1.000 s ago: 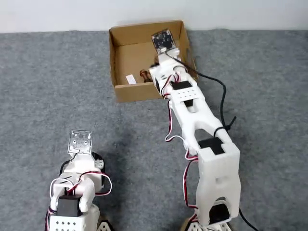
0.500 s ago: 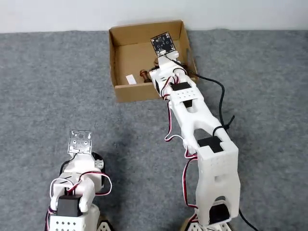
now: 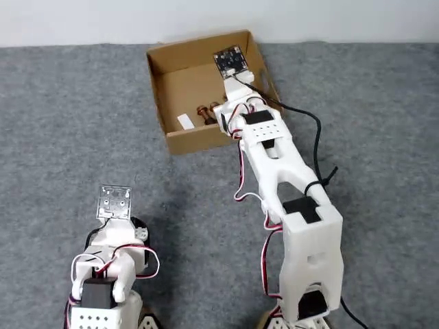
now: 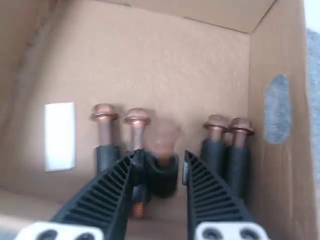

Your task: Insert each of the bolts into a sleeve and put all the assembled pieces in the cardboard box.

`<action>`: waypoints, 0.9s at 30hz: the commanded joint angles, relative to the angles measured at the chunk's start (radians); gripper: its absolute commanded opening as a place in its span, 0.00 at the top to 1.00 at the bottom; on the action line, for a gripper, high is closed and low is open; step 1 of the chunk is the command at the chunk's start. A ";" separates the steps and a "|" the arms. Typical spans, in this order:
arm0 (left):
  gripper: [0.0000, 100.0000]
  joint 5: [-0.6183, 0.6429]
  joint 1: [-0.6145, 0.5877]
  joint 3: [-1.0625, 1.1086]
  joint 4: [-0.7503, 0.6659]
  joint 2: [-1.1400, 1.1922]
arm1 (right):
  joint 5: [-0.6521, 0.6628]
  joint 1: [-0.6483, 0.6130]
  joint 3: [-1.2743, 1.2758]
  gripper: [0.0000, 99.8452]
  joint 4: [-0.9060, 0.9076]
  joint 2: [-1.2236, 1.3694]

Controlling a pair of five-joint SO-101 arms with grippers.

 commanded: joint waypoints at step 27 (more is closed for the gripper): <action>0.99 -0.002 -0.005 -0.007 -0.025 -0.005 | -0.256 0.084 0.040 0.99 0.865 -0.840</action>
